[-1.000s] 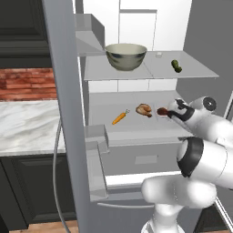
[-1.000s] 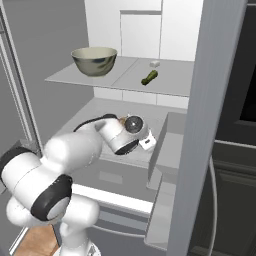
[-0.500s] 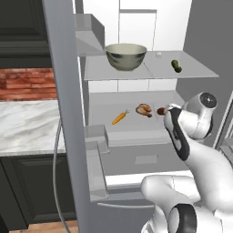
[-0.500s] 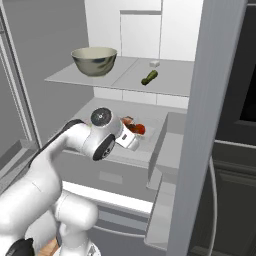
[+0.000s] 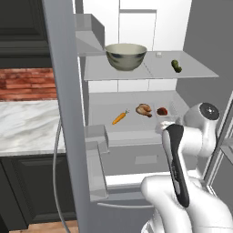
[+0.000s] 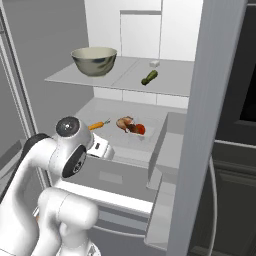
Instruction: Place the tupperware on the second highest shelf of the fridge. Make space for the tupperware among the existing items by rearranging them on the shelves if needed. Close the fridge door when finished.
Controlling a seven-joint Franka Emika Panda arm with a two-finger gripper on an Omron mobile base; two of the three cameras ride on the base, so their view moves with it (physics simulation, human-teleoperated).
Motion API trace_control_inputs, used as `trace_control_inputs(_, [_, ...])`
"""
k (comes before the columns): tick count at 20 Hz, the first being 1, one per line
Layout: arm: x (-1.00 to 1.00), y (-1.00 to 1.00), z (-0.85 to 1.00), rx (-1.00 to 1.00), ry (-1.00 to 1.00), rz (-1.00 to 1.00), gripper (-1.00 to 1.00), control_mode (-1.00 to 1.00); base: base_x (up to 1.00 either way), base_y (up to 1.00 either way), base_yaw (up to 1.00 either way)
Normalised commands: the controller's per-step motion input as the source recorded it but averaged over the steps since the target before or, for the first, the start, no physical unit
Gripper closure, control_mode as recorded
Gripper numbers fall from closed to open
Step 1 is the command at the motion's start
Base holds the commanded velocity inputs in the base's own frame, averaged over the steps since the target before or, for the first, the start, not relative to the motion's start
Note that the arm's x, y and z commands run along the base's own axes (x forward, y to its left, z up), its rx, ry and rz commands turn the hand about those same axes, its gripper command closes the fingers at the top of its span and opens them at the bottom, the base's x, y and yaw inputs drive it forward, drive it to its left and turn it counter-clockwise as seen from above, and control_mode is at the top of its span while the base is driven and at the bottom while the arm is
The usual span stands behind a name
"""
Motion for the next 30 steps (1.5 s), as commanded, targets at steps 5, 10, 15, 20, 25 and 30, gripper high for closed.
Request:
trace_control_inputs(5, [-0.66,0.46,0.19,-0.05,0.05,0.25,-1.0,-1.0,0.0,0.0,0.0])
trace_control_inputs(10, [-0.39,0.07,0.19,-0.07,0.04,0.06,-1.0,-1.0,0.0,0.0,0.0])
trace_control_inputs(15, [-0.21,0.01,0.12,-0.02,0.0,0.0,-1.0,-1.0,0.0,0.0,0.0])
trace_control_inputs(20, [-0.01,0.0,0.0,0.0,0.0,0.0,-1.0,-1.0,0.0,0.0,0.0])
trace_control_inputs(25, [0.0,0.0,0.0,0.0,0.0,0.0,-1.0,1.0,-0.45,-0.05,0.05])
trace_control_inputs(30, [0.0,0.0,0.0,0.0,0.0,0.0,-1.0,1.0,-0.52,-0.35,0.03])
